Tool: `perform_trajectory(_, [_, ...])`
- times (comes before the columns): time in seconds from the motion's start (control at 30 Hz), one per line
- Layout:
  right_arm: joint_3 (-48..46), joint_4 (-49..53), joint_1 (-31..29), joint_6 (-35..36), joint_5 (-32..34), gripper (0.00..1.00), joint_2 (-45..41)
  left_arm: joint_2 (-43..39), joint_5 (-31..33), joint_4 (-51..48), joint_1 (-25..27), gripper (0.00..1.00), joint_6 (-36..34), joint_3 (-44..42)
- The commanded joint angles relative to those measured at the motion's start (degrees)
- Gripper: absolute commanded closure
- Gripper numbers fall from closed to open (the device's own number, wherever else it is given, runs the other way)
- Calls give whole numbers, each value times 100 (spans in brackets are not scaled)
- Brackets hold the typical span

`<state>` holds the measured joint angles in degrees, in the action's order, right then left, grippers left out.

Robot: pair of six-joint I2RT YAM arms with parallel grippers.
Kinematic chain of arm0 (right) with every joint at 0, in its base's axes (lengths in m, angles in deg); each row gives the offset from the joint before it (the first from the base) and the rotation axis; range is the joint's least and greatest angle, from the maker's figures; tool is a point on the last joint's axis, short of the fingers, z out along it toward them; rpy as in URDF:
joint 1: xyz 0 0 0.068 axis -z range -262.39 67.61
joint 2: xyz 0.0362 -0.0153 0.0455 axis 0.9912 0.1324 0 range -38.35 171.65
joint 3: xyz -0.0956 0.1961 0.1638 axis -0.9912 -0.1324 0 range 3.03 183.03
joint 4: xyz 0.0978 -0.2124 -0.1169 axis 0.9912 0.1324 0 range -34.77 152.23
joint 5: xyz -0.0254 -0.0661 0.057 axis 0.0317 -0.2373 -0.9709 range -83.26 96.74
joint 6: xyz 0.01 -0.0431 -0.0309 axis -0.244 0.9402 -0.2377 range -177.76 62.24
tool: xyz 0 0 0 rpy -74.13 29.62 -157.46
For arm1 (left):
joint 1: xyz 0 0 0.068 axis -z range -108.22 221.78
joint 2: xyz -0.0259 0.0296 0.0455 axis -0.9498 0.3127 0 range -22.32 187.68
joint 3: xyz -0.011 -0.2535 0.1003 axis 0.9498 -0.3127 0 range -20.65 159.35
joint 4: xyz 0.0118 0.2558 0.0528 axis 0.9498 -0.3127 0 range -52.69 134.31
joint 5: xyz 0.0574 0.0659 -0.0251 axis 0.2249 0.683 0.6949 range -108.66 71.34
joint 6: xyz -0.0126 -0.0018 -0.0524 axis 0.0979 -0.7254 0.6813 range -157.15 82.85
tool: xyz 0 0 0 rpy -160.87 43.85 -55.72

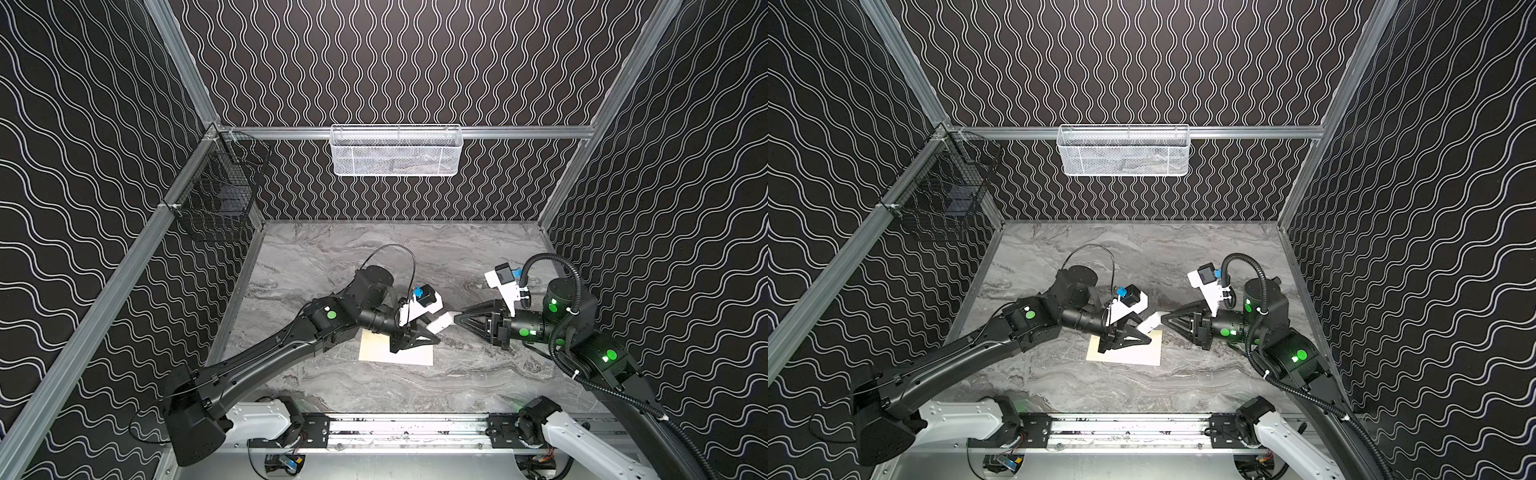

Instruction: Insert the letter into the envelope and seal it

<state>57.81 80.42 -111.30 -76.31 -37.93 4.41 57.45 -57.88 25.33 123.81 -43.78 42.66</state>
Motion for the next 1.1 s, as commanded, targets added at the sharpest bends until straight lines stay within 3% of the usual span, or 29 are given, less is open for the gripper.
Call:
perform_trajectory(0.0, [108, 5, -41, 248, -97, 86, 97, -26, -204, 136, 92, 100, -361, 46])
perform_trajectory(0.37, [601, 1217, -137, 1436, -764, 88, 679, -57, -226, -454, 237, 100, -834, 343])
perform_trajectory(0.73, [753, 1671, -474, 1746, -764, 90, 1026, -84, -270, -617, 281, 100, -919, 485])
perform_trajectory(1.07, [595, 1422, -918, 1559, -587, 90, 1402, -94, -384, -311, 290, 100, -683, 440])
